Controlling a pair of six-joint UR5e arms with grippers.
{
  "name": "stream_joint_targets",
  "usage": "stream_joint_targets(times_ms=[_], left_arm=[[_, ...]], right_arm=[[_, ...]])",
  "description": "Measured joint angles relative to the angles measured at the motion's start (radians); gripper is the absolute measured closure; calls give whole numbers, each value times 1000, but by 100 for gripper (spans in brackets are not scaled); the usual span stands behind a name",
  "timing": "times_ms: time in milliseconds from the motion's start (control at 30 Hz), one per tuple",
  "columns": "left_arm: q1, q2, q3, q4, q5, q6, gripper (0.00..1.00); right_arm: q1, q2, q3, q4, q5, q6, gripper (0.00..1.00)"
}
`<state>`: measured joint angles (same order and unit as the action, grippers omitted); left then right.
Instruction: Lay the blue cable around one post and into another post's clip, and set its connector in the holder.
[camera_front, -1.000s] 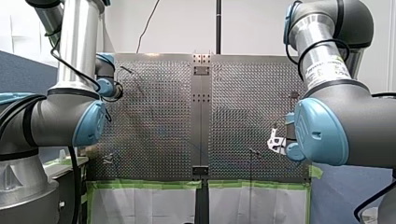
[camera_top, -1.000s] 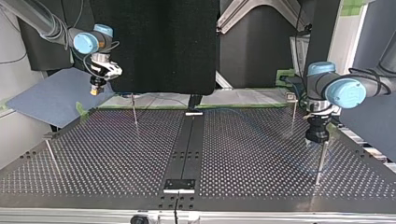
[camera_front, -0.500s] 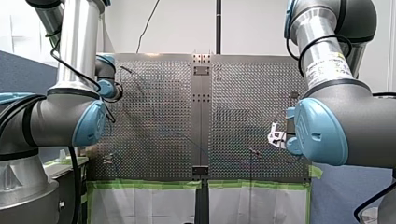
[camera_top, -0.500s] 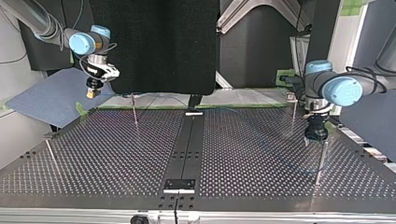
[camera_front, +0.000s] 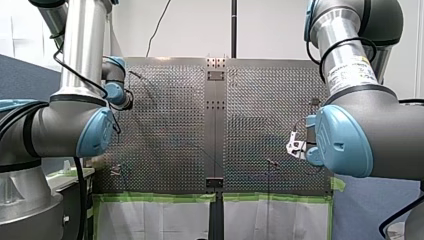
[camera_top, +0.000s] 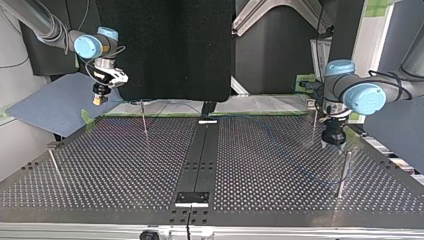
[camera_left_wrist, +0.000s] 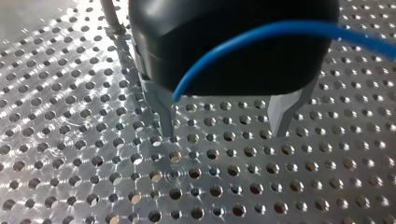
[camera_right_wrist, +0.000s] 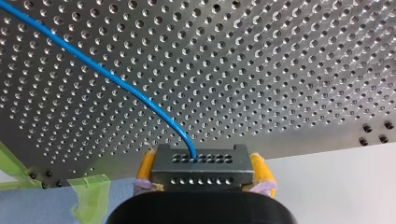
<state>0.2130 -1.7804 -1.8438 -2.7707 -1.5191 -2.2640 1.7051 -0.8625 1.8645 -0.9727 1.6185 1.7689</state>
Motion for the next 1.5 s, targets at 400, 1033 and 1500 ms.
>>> stream_joint_targets(times_ms=[400, 1033, 1500], left_arm=[[-3, 64, 0, -58, -62, 99, 0], [-13, 103, -1, -141, -23, 97, 0], [-14, 134, -22, -170, -19, 100, 0]], right_arm=[[0, 0, 0, 0, 0, 0, 100], [0, 1, 0, -5, 0, 2, 100], [0, 1, 0, -3, 0, 2, 100]])
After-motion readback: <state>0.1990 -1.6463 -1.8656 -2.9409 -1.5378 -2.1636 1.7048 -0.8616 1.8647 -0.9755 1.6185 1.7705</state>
